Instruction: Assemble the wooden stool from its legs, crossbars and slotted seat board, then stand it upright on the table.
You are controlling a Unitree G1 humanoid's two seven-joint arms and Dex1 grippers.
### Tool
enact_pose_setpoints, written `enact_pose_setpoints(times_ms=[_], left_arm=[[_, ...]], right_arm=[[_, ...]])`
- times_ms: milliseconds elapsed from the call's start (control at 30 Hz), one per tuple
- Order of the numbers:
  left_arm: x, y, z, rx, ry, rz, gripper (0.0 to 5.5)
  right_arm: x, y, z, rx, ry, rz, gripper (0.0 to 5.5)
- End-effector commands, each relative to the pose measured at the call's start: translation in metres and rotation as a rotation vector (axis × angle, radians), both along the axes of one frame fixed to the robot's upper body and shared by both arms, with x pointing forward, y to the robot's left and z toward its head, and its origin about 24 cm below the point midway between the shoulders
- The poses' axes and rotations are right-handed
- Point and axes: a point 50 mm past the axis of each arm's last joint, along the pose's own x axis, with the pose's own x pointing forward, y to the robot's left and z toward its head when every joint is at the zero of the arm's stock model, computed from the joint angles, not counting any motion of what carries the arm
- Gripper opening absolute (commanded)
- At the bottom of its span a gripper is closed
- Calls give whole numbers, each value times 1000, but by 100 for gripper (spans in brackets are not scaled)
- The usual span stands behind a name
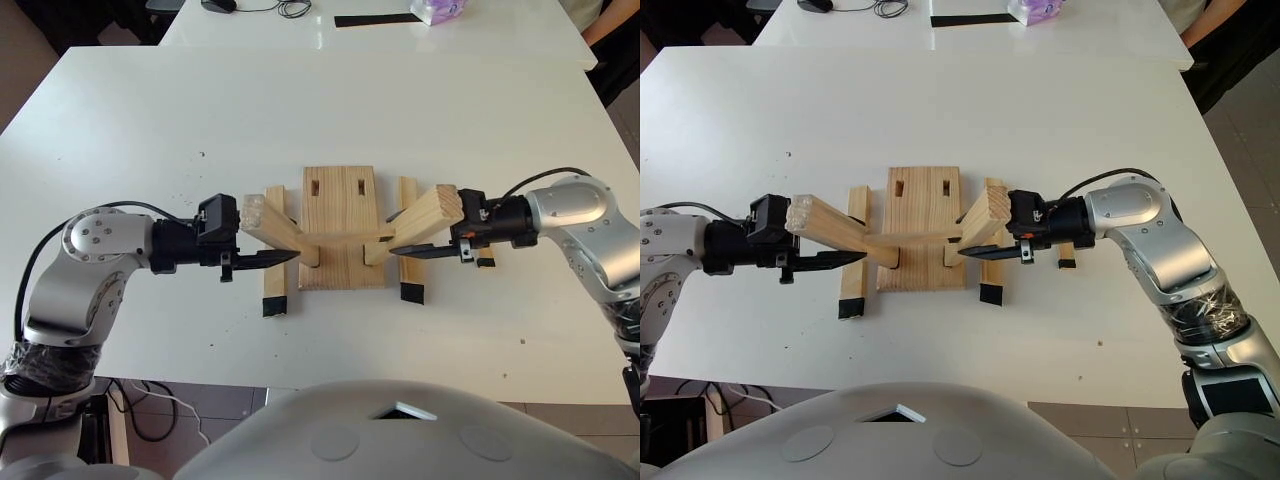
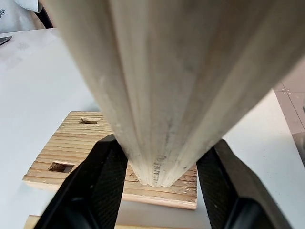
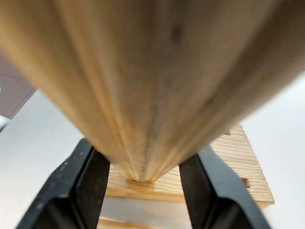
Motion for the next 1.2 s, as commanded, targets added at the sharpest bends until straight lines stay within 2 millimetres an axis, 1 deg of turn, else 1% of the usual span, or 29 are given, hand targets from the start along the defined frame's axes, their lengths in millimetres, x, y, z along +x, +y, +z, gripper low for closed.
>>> enact_pose_setpoints(times_ms=[33,233,400,500,633,733,900,1067,1200], left_arm=[[-6,-31,-6,-39,17,-140,210],[2,-45,-5,-20,0,-172,206],[7,-63,-4,-20,-11,-222,206],[8,-70,-2,-39,-10,-237,206],[7,-75,-1,-68,4,-235,206],[7,-74,-2,-77,8,-216,206],[6,-61,-7,-56,24,-144,206],[9,-48,-17,-21,24,-51,206],[13,-39,-22,-4,5,7,206]], right_arm=[[-9,10,-41,-197,116,56,204],[-10,25,-46,-202,130,118,204],[-12,41,-52,-203,145,172,204],[-12,46,-53,-196,147,182,204],[-13,49,-51,-171,157,178,204],[-12,49,-50,-162,161,172,204],[-15,40,-44,-140,157,129,204],[-9,26,-39,-127,148,49,204],[-5,21,-38,-132,131,20,204]])
